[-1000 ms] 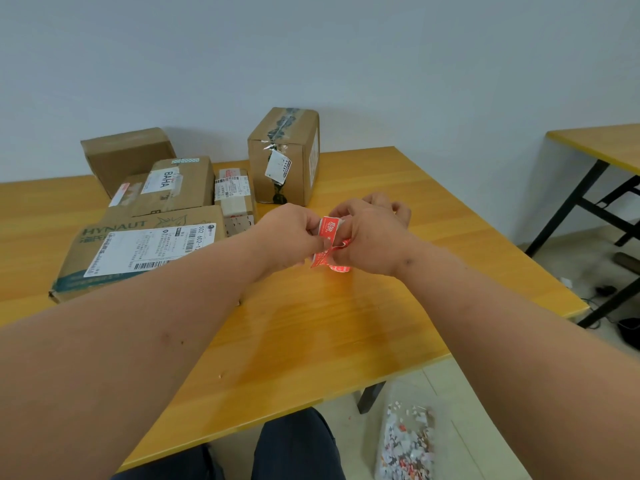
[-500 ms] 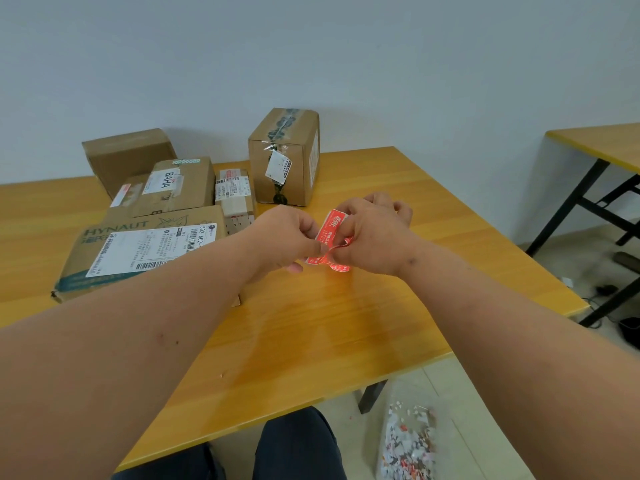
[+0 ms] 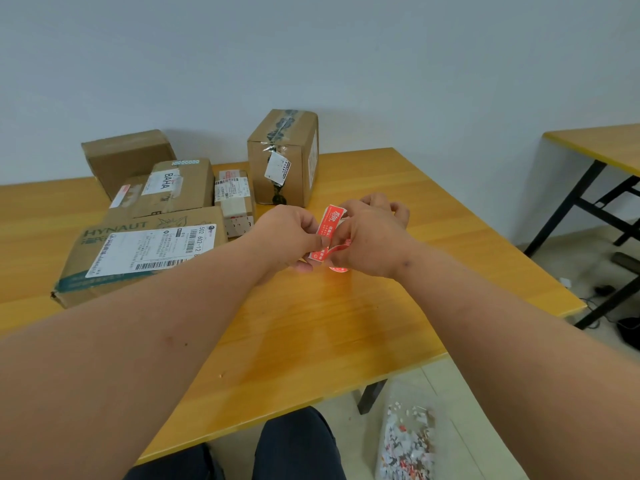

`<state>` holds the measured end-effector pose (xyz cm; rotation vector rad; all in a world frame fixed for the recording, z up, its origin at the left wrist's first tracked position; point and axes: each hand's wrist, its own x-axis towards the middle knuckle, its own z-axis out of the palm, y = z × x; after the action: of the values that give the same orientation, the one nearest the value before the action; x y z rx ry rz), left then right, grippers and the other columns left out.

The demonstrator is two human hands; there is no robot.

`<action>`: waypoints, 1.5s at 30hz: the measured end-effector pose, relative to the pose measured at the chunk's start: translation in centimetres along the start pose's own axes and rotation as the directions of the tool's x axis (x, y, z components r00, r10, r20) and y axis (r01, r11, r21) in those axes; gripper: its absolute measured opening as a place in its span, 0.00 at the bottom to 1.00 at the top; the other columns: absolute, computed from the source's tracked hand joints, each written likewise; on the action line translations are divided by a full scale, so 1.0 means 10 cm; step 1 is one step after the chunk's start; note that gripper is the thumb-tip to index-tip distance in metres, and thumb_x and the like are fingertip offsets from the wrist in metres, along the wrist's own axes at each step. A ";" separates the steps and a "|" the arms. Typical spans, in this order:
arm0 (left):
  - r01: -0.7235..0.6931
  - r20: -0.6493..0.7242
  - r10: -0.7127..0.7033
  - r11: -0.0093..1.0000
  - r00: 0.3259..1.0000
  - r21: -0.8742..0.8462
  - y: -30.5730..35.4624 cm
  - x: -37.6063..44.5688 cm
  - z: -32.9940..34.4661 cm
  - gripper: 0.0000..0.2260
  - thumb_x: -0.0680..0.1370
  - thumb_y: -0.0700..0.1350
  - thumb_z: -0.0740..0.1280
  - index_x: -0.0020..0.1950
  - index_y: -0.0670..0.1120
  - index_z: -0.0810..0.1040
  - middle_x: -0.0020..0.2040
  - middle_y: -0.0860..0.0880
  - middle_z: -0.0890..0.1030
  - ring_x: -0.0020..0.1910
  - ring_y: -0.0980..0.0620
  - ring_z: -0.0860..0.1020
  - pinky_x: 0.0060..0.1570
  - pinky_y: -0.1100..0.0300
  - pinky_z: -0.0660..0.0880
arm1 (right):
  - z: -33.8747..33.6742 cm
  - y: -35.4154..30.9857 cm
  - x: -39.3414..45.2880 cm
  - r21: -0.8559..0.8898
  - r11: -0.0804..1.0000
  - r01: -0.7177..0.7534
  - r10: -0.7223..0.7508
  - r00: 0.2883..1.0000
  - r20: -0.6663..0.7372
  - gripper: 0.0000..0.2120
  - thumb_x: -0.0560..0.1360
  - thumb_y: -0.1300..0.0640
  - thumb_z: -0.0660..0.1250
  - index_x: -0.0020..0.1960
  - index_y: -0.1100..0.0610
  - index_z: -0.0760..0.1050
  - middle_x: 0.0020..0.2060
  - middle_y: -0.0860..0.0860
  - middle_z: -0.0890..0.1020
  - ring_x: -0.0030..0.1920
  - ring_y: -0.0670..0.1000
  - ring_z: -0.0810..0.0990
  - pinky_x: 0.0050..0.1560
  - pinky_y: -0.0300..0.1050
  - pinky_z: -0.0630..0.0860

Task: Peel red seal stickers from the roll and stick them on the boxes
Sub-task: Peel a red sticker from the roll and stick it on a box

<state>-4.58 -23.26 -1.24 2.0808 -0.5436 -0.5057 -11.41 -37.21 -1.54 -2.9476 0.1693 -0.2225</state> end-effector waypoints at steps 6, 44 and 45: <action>-0.028 -0.038 0.029 0.999 0.999 0.031 0.01 0.00 0.00 0.03 0.78 0.42 0.69 0.50 0.43 0.79 0.42 0.46 0.84 0.38 0.52 0.83 0.38 0.59 0.82 | -0.03 0.01 -0.01 0.016 1.000 0.012 -0.012 1.000 0.003 0.04 0.70 0.44 0.72 0.41 0.44 0.82 0.52 0.34 0.69 0.65 0.49 0.58 0.63 0.54 0.51; -0.176 -0.287 0.140 0.979 0.948 -0.105 -0.25 -0.73 -0.99 0.08 0.74 0.44 0.74 0.48 0.46 0.76 0.36 0.48 0.81 0.33 0.54 0.75 0.37 0.57 0.73 | -0.24 -1.01 0.04 0.875 0.483 -0.039 0.023 0.999 0.031 0.03 0.75 0.58 0.70 0.45 0.57 0.81 0.38 0.51 0.85 0.37 0.44 0.81 0.39 0.35 0.74; -0.168 -0.276 0.129 0.978 0.953 -0.122 -0.29 -0.75 -1.03 0.08 0.74 0.44 0.74 0.48 0.46 0.76 0.36 0.47 0.80 0.34 0.51 0.75 0.38 0.55 0.72 | -0.23 -1.04 0.04 0.881 0.472 -0.038 0.025 0.999 0.030 0.03 0.75 0.58 0.71 0.45 0.58 0.81 0.38 0.51 0.85 0.36 0.44 0.81 0.37 0.33 0.73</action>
<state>-4.62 -10.80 2.71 1.9129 -0.4855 -0.1667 -10.31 -27.49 2.74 -1.8722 0.0654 -0.1988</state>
